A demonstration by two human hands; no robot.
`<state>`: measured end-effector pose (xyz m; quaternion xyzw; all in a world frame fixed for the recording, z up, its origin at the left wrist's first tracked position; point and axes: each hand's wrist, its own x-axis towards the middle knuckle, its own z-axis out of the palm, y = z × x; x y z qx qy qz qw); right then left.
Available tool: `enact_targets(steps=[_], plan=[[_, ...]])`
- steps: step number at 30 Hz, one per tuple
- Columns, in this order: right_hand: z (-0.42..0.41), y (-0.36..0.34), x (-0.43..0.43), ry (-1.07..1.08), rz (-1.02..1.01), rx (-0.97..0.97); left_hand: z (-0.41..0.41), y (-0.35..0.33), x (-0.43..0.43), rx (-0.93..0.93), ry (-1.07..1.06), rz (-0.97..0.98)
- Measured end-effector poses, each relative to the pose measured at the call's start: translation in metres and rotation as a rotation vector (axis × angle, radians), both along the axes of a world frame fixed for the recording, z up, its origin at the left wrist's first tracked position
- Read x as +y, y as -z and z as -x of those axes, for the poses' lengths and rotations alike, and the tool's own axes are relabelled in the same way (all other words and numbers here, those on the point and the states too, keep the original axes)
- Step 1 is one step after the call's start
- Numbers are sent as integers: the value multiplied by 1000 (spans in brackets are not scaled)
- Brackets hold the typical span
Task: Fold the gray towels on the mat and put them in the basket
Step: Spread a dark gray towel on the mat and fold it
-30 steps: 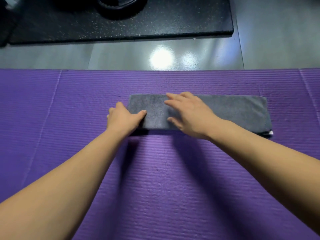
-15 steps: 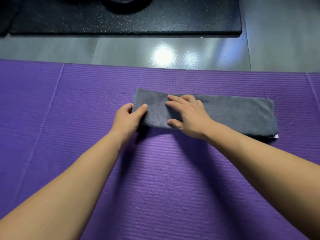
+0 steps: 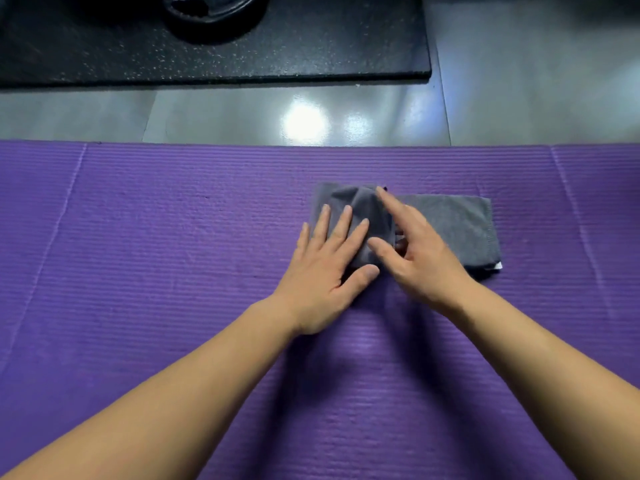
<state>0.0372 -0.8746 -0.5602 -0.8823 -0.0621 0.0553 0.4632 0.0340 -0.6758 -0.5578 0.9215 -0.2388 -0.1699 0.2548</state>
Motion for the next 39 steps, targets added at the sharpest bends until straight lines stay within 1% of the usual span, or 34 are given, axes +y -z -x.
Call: enact_targets(steps=[2, 3, 7, 8, 9, 10, 11, 12, 13, 14, 15, 16, 19, 20, 23, 25, 28, 32, 34, 36, 39], plan=[[6, 5, -5, 9, 67, -41, 4, 3, -12, 0, -21, -92], [8, 7, -6, 23, 101, -64, 4, 3, -17, 11, -51, -108], [11, 10, -4, 64, 236, -255, -1, 1, -35, 107, -179, -102], [11, 12, -3, 48, 282, -268, -2, -1, -38, 133, -202, -80], [10, 15, -1, 38, 338, -250, -4, -4, -38, 162, -230, -31], [10, 19, 0, 36, 399, -204, -5, -6, -37, 188, -277, 57], [11, 22, 1, 30, 456, -151, -6, -8, -33, 194, -347, 184], [11, 24, 2, 24, 501, -110, -9, -7, -27, 152, -421, 314], [10, 25, 2, 16, 530, -83, -12, -6, -21, 74, -479, 400], [9, 25, 3, 11, 542, -57, -15, -3, -14, 11, -522, 426], [7, 24, 4, 15, 551, -34, -19, -2, -9, -4, -560, 420], [7, 23, 5, 24, 562, -12, -23, -1, -6, 35, -598, 396], [4, 18, 9, 71, 612, 29, -36, -6, -5, 263, -690, 327], [4, 16, 11, 87, 616, 46, -41, -7, -5, 321, -729, 311], [0, 8, 17, 134, 590, 114, -51, -8, -4, 413, -791, 316], [-1, 3, 20, 156, 592, 125, -51, -8, -4, 510, -800, 369], [2, -5, 25, 134, 654, 95, -40, -10, -2, 645, -805, 472], [10, -13, 31, 71, 669, 24, -20, -13, 3, 639, -819, 558], [17, -17, 34, 47, 649, -4, -9, -15, 6, 626, -841, 593], [24, -19, 37, 11, 604, 34, 1, -18, 10, 640, -853, 643], [31, -25, 38, -7, 444, 139, 10, -29, 11, 799, -872, 816]])
